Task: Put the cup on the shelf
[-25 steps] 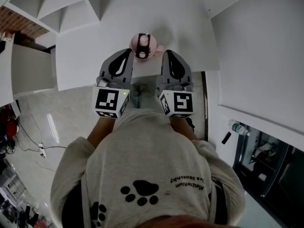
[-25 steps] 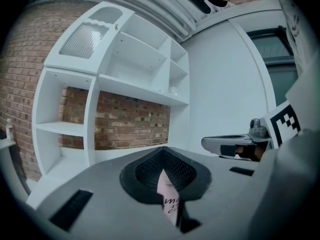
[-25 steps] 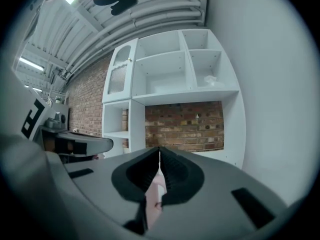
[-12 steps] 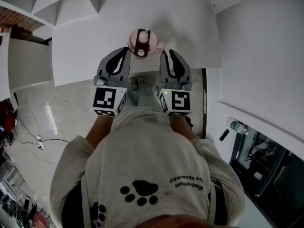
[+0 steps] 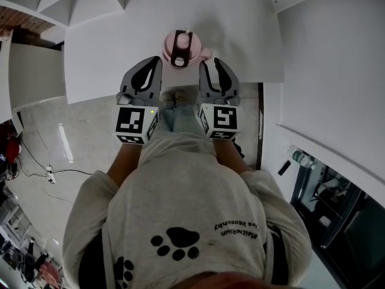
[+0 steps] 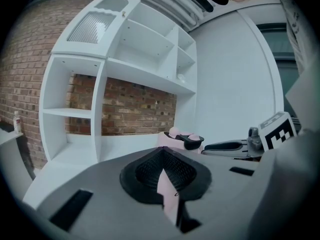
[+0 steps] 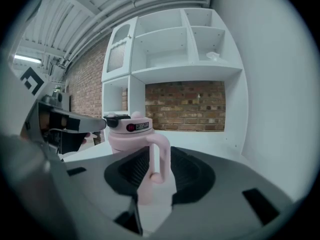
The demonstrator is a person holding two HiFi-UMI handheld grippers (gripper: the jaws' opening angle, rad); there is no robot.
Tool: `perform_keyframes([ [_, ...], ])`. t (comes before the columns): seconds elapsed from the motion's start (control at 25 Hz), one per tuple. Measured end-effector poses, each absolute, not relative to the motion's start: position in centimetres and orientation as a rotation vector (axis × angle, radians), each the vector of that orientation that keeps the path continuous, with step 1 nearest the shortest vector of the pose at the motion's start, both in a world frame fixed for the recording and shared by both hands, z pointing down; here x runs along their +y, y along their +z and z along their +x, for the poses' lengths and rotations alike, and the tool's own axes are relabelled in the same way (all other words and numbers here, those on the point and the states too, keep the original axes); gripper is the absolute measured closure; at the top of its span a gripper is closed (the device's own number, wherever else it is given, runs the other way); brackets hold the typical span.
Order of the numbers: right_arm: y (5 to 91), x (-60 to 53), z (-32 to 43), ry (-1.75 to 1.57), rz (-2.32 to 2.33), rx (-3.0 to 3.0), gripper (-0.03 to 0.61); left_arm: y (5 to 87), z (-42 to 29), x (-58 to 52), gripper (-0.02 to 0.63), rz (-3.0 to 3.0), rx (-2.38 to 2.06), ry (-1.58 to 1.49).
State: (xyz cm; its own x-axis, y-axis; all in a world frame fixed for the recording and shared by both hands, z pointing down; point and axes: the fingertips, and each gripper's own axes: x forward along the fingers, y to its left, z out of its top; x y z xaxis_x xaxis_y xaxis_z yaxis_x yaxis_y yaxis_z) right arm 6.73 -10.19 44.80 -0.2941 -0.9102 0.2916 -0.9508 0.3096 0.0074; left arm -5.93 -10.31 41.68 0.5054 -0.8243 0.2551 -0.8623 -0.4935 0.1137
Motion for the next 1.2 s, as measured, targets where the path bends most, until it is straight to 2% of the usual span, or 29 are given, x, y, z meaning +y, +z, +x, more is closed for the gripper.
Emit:
perform_keyframes([
  [1.2, 48.8, -14.1, 7.1, 0.262, 1.755, -2.237, 0.44, 44.7, -5.7, -11.9, 0.607, 2.484, -1.411, 0.333],
])
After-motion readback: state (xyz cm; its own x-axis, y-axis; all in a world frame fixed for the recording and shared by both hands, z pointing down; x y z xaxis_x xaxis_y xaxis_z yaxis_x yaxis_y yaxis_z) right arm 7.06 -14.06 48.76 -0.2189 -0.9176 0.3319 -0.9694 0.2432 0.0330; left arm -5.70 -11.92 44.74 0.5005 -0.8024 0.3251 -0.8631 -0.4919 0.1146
